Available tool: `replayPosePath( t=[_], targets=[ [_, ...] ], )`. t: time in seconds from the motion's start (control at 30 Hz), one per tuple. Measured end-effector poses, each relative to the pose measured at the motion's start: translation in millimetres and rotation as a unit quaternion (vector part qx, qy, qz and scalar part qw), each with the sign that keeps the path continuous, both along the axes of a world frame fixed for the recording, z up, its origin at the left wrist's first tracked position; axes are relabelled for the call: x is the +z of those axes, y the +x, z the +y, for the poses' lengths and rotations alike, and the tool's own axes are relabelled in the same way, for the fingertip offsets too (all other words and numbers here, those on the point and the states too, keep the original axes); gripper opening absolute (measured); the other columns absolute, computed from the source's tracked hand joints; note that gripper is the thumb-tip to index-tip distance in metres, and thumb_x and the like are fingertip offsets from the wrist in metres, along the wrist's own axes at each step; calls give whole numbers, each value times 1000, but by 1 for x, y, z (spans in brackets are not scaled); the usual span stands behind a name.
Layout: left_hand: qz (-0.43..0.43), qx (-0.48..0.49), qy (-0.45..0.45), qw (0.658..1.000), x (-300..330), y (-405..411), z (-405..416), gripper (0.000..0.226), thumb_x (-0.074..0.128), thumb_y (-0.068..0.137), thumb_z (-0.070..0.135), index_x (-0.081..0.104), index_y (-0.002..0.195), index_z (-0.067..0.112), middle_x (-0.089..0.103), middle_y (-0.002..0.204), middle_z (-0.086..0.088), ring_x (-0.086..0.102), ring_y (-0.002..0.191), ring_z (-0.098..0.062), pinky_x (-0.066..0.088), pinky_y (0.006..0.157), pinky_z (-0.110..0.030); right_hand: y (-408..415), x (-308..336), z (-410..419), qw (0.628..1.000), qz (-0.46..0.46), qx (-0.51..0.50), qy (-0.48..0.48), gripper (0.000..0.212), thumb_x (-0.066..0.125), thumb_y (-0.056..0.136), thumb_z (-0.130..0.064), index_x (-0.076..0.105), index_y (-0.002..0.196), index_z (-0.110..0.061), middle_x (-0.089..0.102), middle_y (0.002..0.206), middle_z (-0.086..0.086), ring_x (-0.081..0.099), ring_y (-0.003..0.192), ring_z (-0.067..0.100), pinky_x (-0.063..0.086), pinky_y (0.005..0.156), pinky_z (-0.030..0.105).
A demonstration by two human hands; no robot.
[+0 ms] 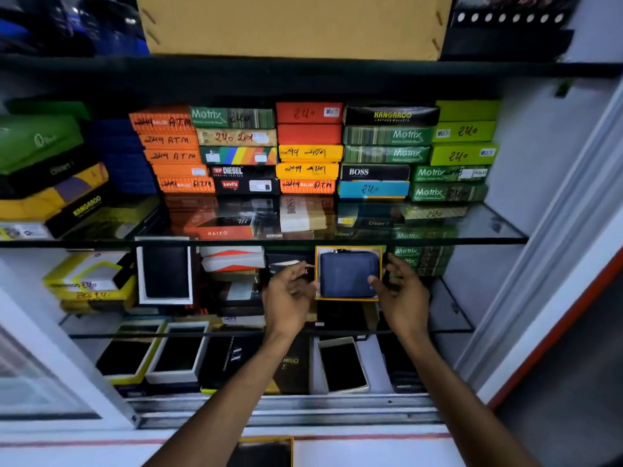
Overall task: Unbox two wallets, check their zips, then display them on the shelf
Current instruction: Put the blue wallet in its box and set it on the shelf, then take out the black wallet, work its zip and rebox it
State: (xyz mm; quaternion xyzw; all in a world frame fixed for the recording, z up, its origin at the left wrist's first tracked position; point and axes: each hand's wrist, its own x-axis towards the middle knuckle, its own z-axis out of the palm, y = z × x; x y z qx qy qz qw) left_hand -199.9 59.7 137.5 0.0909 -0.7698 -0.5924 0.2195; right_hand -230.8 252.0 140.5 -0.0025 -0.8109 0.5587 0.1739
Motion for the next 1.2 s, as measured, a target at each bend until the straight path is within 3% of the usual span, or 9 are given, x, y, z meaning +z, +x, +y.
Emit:
replayPosePath(
  t=[0.13,0.33,0.47,0.53,0.6,0.7,0.87,1.0,1.2],
  targets=[
    [-12,26,-32,999,-18,60,-18,27,76,77,12,70,101,22,75,92,9,68,79,0,54,70,-12,56,-21,-11,997,67,19,-15,31,70,86,-15,66,115,-27,70,107,-1,67,87,11,55,75,23],
    [-180,63,-86,978,-97,166,-62,13,73,80,9,71,89,18,72,86,8,69,80,-2,48,69,-3,135,-116,-45,983,-69,134,109,10,69,83,-11,77,85,-16,76,82,-4,67,80,-2,47,70,-1],
    [-329,63,-108,936,-145,200,-81,18,71,82,16,73,101,15,74,108,-4,67,105,-22,49,97,-31,159,-166,-73,940,-174,235,177,14,68,79,-16,79,86,-20,79,91,-4,73,86,7,61,78,35],
    [-373,67,-91,921,-162,211,-94,29,69,84,19,68,112,10,69,120,-11,63,112,-27,46,101,-35,166,-171,-99,899,-199,279,273,23,63,82,-30,76,101,-24,76,104,-2,70,101,16,57,88,34],
    [-398,43,-68,914,-165,213,-93,36,65,86,17,61,121,9,64,126,-13,62,113,-31,50,99,-39,165,-171,-109,852,-234,289,368,33,61,86,-36,69,115,-21,68,117,6,62,113,24,52,91,32],
    [-431,14,-6,902,-166,212,-93,39,60,86,10,55,125,14,65,121,-15,68,94,-33,61,80,-46,164,-177,-119,821,-284,270,415,50,62,83,-46,61,123,-16,57,125,12,58,117,30,52,93,36],
    [-427,29,83,900,-196,212,-107,52,64,67,20,61,119,23,67,120,-12,70,91,-32,62,78,-48,159,-191,-128,825,-347,253,367,68,66,69,-63,61,114,-12,59,116,12,59,112,29,55,83,35],
    [-410,70,168,894,-188,213,-106,63,67,58,27,63,120,18,66,120,-14,68,95,-33,61,78,-52,155,-186,-129,860,-381,205,271,61,78,66,-53,52,106,-14,61,110,7,59,107,24,43,75,27],
    [-414,59,196,887,-167,209,-99,46,65,85,19,55,128,8,61,119,-15,60,103,-32,59,81,-46,156,-176,-131,900,-384,194,77,39,86,69,-25,48,77,-20,60,83,-2,58,80,16,44,61,23]
  ],
)
